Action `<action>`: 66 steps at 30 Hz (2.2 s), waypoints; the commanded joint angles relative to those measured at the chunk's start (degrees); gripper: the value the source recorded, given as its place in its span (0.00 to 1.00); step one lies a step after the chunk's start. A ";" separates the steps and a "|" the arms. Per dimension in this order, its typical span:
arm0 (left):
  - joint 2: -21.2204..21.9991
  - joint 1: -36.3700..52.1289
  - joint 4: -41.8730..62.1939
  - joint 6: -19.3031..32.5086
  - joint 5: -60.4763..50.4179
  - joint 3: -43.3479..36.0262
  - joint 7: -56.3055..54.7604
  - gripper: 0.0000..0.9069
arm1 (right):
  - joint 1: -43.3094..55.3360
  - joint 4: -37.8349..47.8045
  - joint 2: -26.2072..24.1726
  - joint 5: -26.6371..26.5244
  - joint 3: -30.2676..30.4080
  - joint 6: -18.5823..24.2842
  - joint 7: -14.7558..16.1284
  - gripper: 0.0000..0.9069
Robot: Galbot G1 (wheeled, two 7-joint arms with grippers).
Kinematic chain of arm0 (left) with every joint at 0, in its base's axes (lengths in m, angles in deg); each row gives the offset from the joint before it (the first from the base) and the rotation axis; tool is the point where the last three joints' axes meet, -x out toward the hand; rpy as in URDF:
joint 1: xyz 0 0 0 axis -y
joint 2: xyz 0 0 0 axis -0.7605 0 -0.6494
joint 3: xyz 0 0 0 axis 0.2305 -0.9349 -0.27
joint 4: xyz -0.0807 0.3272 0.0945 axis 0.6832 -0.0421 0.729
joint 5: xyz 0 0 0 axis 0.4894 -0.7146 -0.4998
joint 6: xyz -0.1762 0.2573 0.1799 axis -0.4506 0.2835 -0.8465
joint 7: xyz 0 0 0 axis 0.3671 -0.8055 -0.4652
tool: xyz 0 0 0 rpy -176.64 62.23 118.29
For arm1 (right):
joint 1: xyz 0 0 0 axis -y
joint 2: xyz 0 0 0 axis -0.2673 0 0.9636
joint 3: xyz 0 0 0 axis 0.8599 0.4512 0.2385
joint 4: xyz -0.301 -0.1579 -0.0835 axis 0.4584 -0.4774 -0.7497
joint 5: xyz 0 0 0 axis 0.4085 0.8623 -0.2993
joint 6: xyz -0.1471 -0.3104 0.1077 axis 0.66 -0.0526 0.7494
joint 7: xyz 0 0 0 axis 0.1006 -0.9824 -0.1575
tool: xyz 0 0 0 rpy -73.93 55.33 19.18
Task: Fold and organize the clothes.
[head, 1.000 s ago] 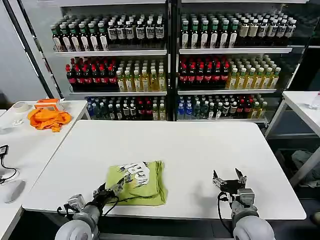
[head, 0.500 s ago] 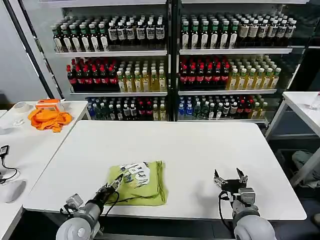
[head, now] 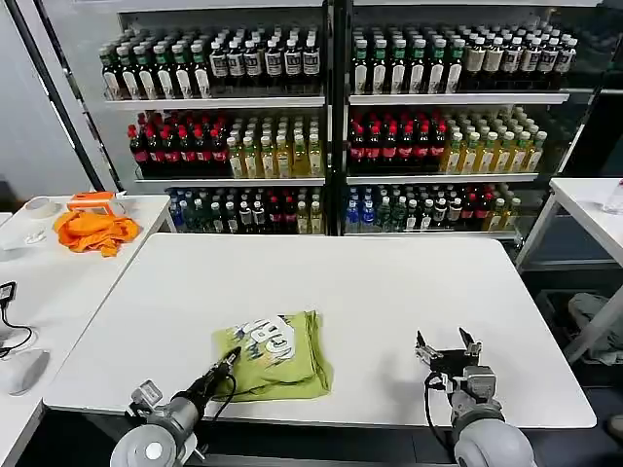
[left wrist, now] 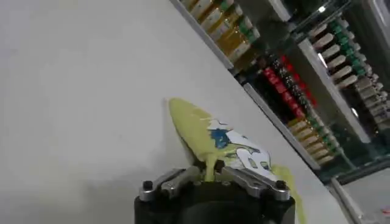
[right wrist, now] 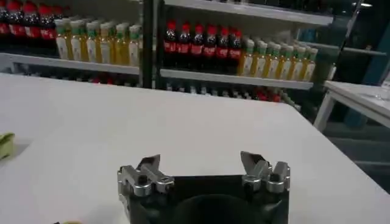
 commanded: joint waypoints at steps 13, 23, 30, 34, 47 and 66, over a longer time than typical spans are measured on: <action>-23.38 -2.21 -7.00 -4.32 -2.55 29.29 4.85 0.01 | 2.21 0.05 0.25 -1.00 1.18 1.11 0.58 1.00; -42.26 -5.89 -15.77 -4.20 -16.51 24.98 7.79 0.02 | 4.10 -0.40 0.25 -2.90 1.94 1.74 1.13 1.00; -37.15 -4.00 -10.42 -3.09 -38.63 -5.68 8.73 0.02 | 3.46 -0.66 0.21 -2.85 2.02 2.28 1.36 1.00; -33.96 0.88 -8.25 -2.36 -44.28 -15.32 8.67 0.02 | 2.93 -0.95 0.38 -2.69 1.97 2.29 1.34 1.00; -27.92 21.01 -6.77 -4.07 -39.33 -29.41 6.33 0.02 | 1.41 -2.09 1.13 -1.45 1.43 1.84 1.09 1.00; -3.86 36.17 13.20 0.26 -37.53 -40.33 -4.49 1.00 | 1.16 -2.21 1.07 -0.96 1.32 1.42 1.54 1.00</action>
